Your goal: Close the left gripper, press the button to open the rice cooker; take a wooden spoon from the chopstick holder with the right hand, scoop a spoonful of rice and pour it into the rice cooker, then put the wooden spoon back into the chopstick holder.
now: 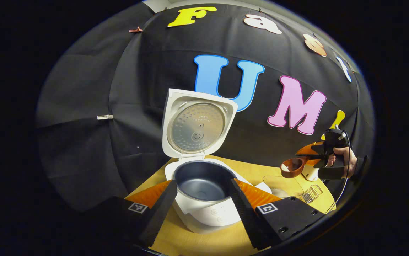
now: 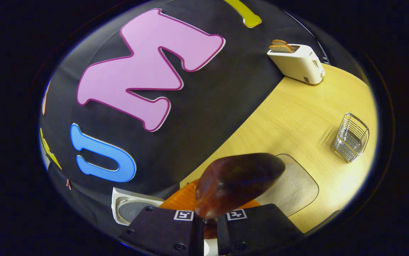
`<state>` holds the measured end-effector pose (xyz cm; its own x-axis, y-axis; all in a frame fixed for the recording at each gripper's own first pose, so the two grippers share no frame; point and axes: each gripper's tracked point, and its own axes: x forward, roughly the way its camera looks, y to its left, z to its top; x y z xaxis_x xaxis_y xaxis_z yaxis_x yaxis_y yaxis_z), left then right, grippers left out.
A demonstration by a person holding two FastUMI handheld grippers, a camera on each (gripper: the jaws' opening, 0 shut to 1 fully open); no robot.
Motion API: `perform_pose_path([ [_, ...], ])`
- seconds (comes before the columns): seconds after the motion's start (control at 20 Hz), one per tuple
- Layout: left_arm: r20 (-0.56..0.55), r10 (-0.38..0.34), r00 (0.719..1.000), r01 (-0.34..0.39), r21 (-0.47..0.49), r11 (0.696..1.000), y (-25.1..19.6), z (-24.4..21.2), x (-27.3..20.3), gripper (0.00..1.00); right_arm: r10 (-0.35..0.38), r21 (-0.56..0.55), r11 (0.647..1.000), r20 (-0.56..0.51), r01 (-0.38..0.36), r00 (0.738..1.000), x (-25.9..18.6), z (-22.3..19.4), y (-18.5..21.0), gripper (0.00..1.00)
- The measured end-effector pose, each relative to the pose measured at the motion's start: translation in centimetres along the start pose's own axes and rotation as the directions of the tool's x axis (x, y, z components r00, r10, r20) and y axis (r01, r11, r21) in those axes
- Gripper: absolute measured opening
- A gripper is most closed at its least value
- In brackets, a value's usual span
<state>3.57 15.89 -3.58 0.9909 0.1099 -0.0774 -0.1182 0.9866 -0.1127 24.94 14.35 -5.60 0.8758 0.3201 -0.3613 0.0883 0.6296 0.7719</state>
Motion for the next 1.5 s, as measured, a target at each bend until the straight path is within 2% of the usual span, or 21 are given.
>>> perform_pose_path([
  [0.05,0.003,0.008,1.000,-0.008,-0.004,1.000,0.3,0.0,-0.1,0.96,0.016,-0.008,1.000,-0.016,-0.016,1.000,0.1,-0.5,1.0,0.19],
  [0.1,0.005,0.016,1.000,-0.016,-0.008,1.000,0.8,0.0,-0.3,0.96,0.034,-0.010,0.999,-0.035,-0.035,0.999,0.1,-1.3,2.1,0.07],
  [0.15,0.006,0.026,1.000,-0.026,-0.012,1.000,1.1,0.0,-0.5,0.96,0.048,-0.006,0.999,-0.054,-0.049,0.997,0.4,-2.1,3.1,0.19],
  [0.3,0.023,0.071,0.997,-0.070,-0.029,0.997,2.8,0.4,-1.2,0.96,0.087,-0.008,0.996,-0.113,-0.088,0.990,1.1,-4.9,5.6,0.19],
  [0.35,0.024,0.079,0.997,-0.078,-0.035,0.996,3.2,0.3,-1.5,0.96,0.095,-0.018,0.995,-0.135,-0.098,0.986,1.5,-5.9,6.3,0.07],
  [0.4,0.025,0.092,0.995,-0.091,-0.034,0.995,3.6,0.3,-1.7,0.96,0.099,-0.023,0.994,-0.156,-0.104,0.983,1.8,-7.1,6.7,0.19],
  [0.45,0.030,0.106,0.994,-0.106,-0.029,0.994,4.1,0.3,-1.9,0.92,0.104,-0.021,0.994,-0.177,-0.110,0.979,2.0,-8.0,7.2,0.19],
  [0.5,0.034,0.118,0.992,-0.118,-0.028,0.993,4.6,0.4,-2.2,0.96,0.114,-0.019,0.993,-0.197,-0.120,0.974,2.1,-9.0,7.9,0.19],
  [0.55,0.036,0.129,0.991,-0.128,-0.030,0.991,5.1,0.3,-2.6,0.96,0.123,-0.022,0.991,-0.214,-0.131,0.969,2.3,-9.8,8.5,0.19],
  [0.6,0.035,0.138,0.990,-0.137,-0.032,0.990,5.5,0.2,-2.9,0.92,0.130,-0.029,0.990,-0.227,-0.140,0.965,2.5,-10.8,9.3,0.19],
  [0.65,0.032,0.150,0.988,-0.149,-0.033,0.988,5.9,0.0,-3.2,0.96,0.138,-0.041,0.987,-0.238,-0.152,0.961,2.8,-11.7,9.9,0.19],
  [0.7,0.029,0.161,0.986,-0.160,-0.036,0.986,6.3,-0.2,-3.3,0.96,0.148,-0.058,0.984,-0.248,-0.167,0.957,3.1,-12.7,10.8,0.19],
  [0.85,0.020,0.184,0.983,-0.182,-0.051,0.982,7.3,-0.7,-4.0,0.96,0.178,-0.137,0.965,-0.282,-0.223,0.943,4.0,-15.6,13.3,0.19],
  [0.95,0.013,0.196,0.981,-0.195,-0.055,0.979,7.8,-1.0,-4.3,0.96,0.185,-0.230,0.938,-0.295,-0.258,0.937,4.4,-17.1,14.5,0.19],
  [1.0,0.013,0.201,0.980,-0.200,-0.056,0.978,8.2,-1.0,-4.3,0.96,0.187,-0.282,0.920,-0.293,-0.272,0.938,4.5,-17.8,15.1,0.07],
  [1.05,0.015,0.206,0.978,-0.205,-0.056,0.977,8.5,-1.0,-4.4,0.92,0.192,-0.326,0.901,-0.290,-0.285,0.938,5.0,-18.2,15.6,0.07],
  [1.1,0.016,0.211,0.977,-0.210,-0.057,0.976,8.8,-1.0,-4.4,0.96,0.196,-0.368,0.881,-0.289,-0.298,0.937,5.5,-18.9,16.2,0.07],
  [1.15,0.015,0.216,0.976,-0.214,-0.059,0.975,9.0,-1.1,-4.4,0.96,0.196,-0.411,0.859,-0.287,-0.306,0.938,5.9,-19.4,16.5,0.07],
  [1.3,0.007,0.230,0.973,-0.230,-0.062,0.971,9.6,-1.4,-4.6,0.96,0.194,-0.555,0.767,-0.279,-0.323,0.940,6.5,-21.2,17.0,0.07],
  [1.4,0.006,0.249,0.968,-0.249,-0.059,0.967,10.2,-1.4,-4.5,0.95,0.192,-0.679,0.655,-0.275,-0.332,0.942,6.6,-22.8,16.7,0.07],
  [1.5,0.014,0.260,0.965,-0.259,-0.066,0.964,10.7,-1.2,-4.9,0.95,0.194,-0.798,0.498,-0.279,-0.340,0.940,6.6,-24.4,16.5,0.06],
])
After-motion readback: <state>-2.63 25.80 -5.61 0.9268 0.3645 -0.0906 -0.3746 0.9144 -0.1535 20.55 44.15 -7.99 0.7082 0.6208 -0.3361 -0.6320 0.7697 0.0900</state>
